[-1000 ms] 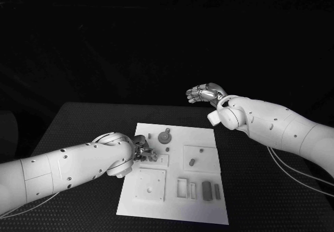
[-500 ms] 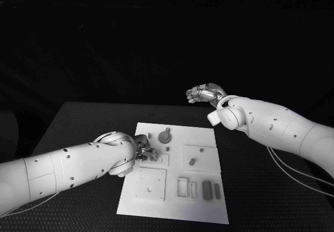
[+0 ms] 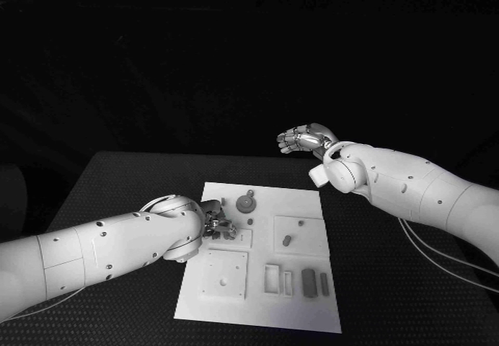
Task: Assemble the parts on the task board
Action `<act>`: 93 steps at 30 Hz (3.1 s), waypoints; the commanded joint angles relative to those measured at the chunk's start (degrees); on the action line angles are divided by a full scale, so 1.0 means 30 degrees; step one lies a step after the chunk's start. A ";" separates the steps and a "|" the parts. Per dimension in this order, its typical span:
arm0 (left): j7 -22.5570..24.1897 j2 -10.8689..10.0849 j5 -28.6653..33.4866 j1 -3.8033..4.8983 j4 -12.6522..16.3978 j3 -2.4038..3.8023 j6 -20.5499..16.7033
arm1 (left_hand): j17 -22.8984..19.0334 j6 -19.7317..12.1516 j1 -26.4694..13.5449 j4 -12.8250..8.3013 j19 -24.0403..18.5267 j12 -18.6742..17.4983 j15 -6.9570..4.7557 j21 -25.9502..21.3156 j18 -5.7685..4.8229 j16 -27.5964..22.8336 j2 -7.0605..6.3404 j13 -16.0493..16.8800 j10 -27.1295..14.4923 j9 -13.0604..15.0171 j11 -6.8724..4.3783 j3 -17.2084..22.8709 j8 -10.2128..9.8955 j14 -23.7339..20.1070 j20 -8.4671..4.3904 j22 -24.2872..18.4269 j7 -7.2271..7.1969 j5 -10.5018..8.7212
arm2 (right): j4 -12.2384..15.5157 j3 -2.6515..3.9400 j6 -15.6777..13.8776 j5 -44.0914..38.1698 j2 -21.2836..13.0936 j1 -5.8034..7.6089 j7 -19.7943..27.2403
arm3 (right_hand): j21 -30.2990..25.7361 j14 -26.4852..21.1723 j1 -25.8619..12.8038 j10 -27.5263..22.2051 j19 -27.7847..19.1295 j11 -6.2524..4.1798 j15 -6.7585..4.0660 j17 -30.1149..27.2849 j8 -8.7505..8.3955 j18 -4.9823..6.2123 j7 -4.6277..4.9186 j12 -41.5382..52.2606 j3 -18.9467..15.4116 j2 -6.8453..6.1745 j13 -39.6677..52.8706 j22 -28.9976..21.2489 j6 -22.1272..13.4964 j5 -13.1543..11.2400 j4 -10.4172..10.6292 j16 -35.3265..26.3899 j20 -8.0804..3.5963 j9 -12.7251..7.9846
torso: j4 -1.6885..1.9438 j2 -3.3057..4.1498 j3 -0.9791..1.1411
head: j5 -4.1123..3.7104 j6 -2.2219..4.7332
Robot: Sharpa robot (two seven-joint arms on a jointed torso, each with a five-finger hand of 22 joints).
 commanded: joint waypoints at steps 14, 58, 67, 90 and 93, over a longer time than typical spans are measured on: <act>0.0535 0.0105 -0.0314 -0.0164 0.0139 -0.0071 -0.0242 | -0.0054 0.3111 -0.1041 -0.0928 -0.0227 0.0708 -0.1052 0.0376 0.0314 0.0573 0.1029 -0.0166 -0.0111 0.0280 -0.0376 0.0428 0.0285 0.0830 -0.1976 0.0224 -0.1559 0.2327 | -0.0080 0.0004 0.0389 -0.0130 0.0050 -0.0154 0.0103 | -0.0090 -0.0218 0.0126 0.0126 -0.0203 -0.0014 0.0018 -0.0054 0.0091 -0.0265 0.0611 -0.0163 -0.0036 0.0052 0.0018 0.0077 -0.0091 0.0090 -0.0129 -0.0128 0.0019 -0.0043 | 0.0013 -0.0012 -0.0010 | 0.0012 -0.0009; 0.0319 -0.0101 -0.2352 -0.0155 0.0368 -0.0063 0.0581 | -0.0100 0.3213 -0.0661 -0.1051 -0.0292 0.1139 -0.1103 0.0565 0.0386 0.0865 0.0615 -0.0239 -0.0178 0.0394 -0.0463 0.0916 0.0472 0.0846 -0.1975 0.0211 -0.1646 0.3335 | -0.0115 0.0002 0.0470 -0.0128 0.0057 -0.0198 0.0099 | -0.0121 -0.0258 0.0034 0.0204 -0.0264 -0.0014 0.0043 -0.0105 0.0123 -0.0295 0.0613 -0.0302 -0.0101 0.0089 0.0018 0.0187 -0.0100 0.0143 -0.0125 -0.0144 0.0018 -0.0075 | 0.0008 0.0010 0.0002 | 0.0047 0.0017; 0.0284 -0.0086 -0.2352 -0.0157 0.0355 -0.0061 0.0453 | -0.0105 0.3213 -0.0655 -0.1037 -0.0299 0.1153 -0.1103 0.0572 0.0384 0.0870 0.0627 -0.0243 -0.0184 0.0395 -0.0463 0.0921 0.0477 0.0844 -0.1970 0.0210 -0.1646 0.3367 | -0.0154 0.0000 0.0515 -0.0128 0.0097 -0.0200 0.0101 | -0.0128 -0.0268 0.0014 0.0222 -0.0276 -0.0015 0.0045 -0.0115 0.0131 -0.0300 0.0613 -0.0328 -0.0109 0.0099 0.0019 0.0209 -0.0098 0.0156 -0.0116 -0.0147 0.0018 -0.0081 | 0.0018 0.0001 -0.0013 | 0.0025 -0.0002; 0.0084 0.0365 -0.2811 -0.0159 0.0267 -0.0063 0.1752 | -0.0345 0.3149 -0.1418 -0.0527 -0.0256 0.1288 -0.1117 0.0529 0.0374 0.0810 0.1136 -0.0481 -0.0245 0.0380 -0.0442 0.0683 0.0514 0.0883 -0.1914 0.0034 -0.1628 0.2066 | -0.0139 -0.0003 0.0530 -0.0128 0.0064 -0.0207 0.0088 | -0.0152 -0.0287 -0.0028 0.0287 -0.0306 -0.0022 0.0048 -0.0147 0.0163 -0.0310 0.0610 -0.0413 -0.0117 0.0122 0.0022 0.0281 -0.0085 0.0301 -0.0093 -0.0151 0.0011 -0.0101 | 0.0020 -0.0014 -0.0004 | 0.0137 0.0044; 0.0123 0.0397 -0.2809 -0.0159 0.0271 -0.0063 0.1578 | -0.0365 0.3178 -0.1511 -0.0397 -0.0260 0.1323 -0.1116 0.0531 0.0378 0.0829 0.1156 -0.0512 -0.0243 0.0382 -0.0450 0.0681 0.0538 0.0891 -0.1910 0.0021 -0.1635 0.1894 | -0.0155 -0.0003 0.0525 -0.0128 0.0077 -0.0207 0.0088 | -0.0154 -0.0289 -0.0030 0.0293 -0.0310 -0.0023 0.0048 -0.0150 0.0166 -0.0311 0.0610 -0.0419 -0.0118 0.0119 0.0023 0.0286 -0.0083 0.0311 -0.0093 -0.0151 0.0011 -0.0102 | 0.0012 -0.0003 0.0000 | 0.0162 0.0061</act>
